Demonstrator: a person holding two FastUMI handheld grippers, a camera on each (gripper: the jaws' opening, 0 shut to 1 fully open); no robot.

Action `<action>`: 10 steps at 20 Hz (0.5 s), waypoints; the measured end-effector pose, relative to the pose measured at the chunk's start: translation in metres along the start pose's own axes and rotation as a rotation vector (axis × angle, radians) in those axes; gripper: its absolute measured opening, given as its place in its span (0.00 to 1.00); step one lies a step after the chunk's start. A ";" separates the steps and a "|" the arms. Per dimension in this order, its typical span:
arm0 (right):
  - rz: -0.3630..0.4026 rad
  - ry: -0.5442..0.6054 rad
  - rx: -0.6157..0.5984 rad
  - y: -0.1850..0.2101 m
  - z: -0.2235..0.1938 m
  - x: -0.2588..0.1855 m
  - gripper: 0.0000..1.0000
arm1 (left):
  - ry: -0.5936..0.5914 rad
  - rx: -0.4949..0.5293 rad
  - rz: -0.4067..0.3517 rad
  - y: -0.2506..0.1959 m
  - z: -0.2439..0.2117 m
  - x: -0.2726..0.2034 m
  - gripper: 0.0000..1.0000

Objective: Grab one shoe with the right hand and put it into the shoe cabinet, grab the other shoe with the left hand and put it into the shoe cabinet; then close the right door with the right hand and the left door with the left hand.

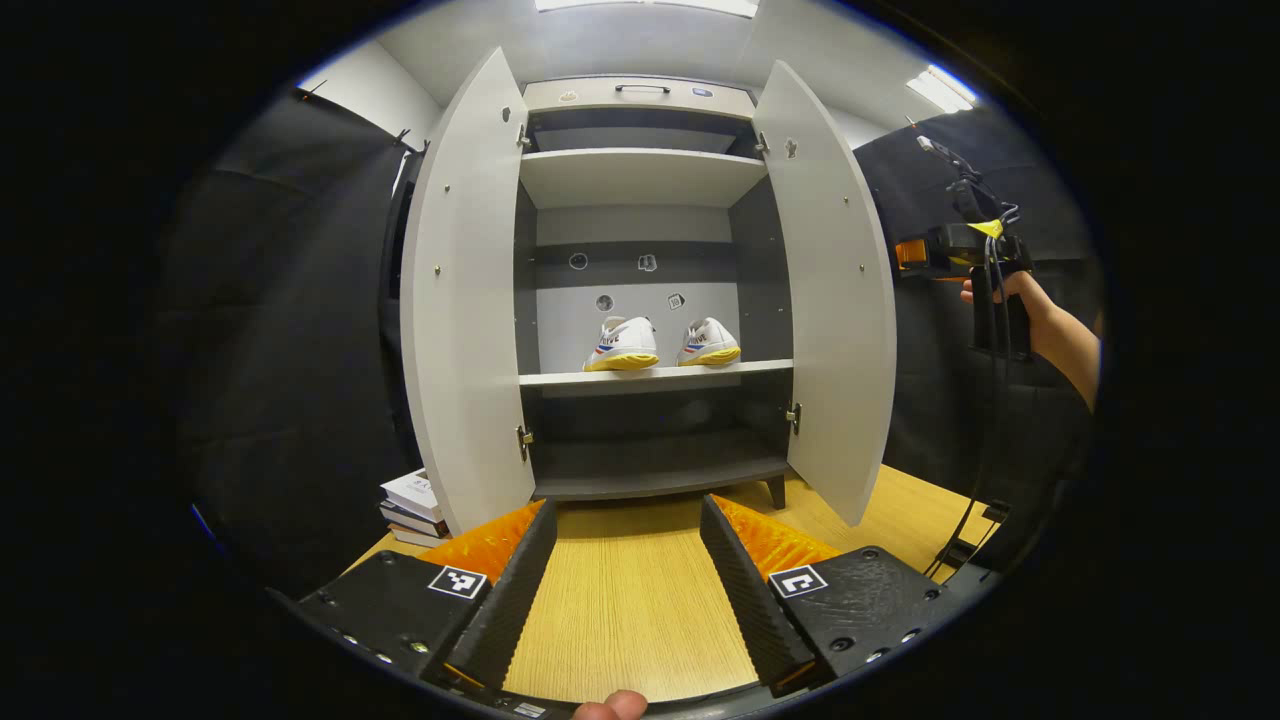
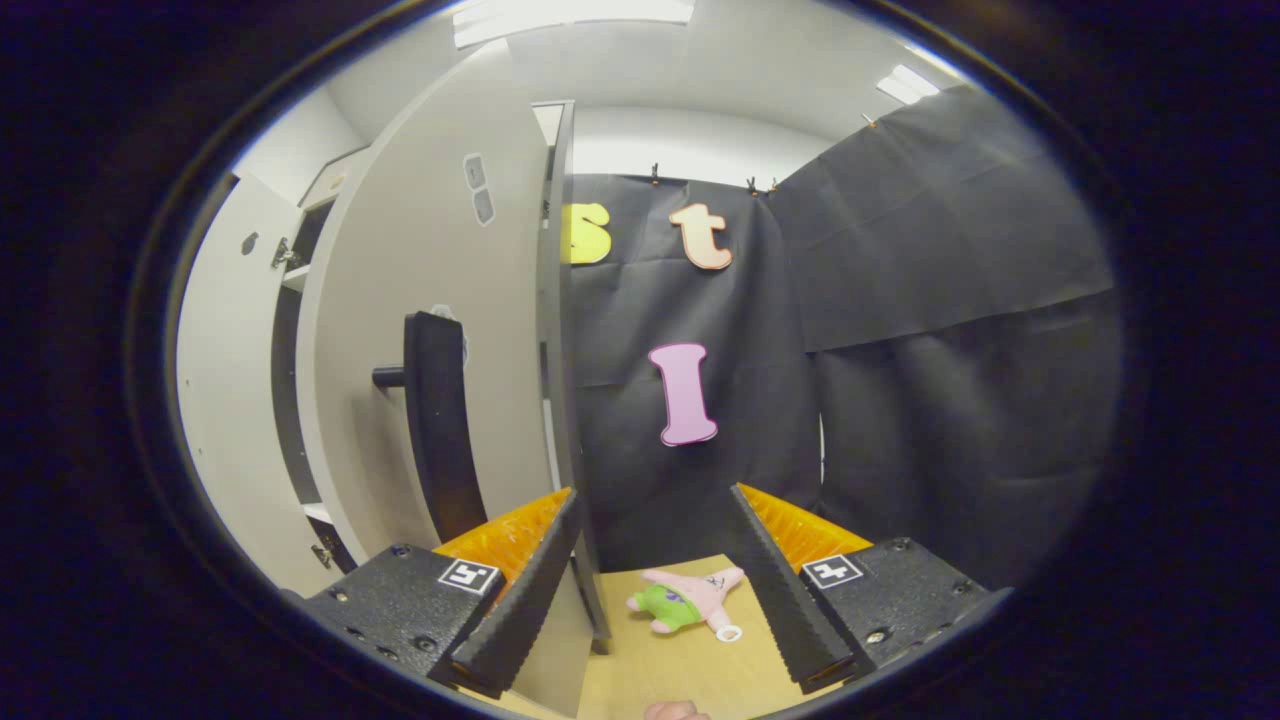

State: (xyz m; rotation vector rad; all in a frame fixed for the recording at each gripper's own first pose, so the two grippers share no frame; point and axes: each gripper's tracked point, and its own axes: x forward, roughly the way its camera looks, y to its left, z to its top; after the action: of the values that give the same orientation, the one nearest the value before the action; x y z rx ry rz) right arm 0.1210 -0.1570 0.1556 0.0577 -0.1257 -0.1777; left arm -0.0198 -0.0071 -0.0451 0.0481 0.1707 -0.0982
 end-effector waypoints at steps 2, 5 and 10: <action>0.019 -0.009 0.003 0.021 -0.002 0.000 0.95 | 0.001 -0.006 0.008 0.005 -0.001 0.001 0.87; 0.051 0.003 0.013 0.049 -0.006 0.001 0.95 | 0.001 -0.010 0.032 0.016 -0.002 0.000 0.87; 0.141 -0.004 0.001 0.118 -0.010 0.019 0.95 | -0.002 -0.032 0.077 0.039 -0.006 -0.003 0.87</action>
State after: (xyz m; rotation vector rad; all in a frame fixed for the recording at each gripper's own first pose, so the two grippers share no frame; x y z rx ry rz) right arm 0.1612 -0.0444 0.1555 0.0495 -0.1334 -0.0370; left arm -0.0199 0.0326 -0.0485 0.0226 0.1685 -0.0191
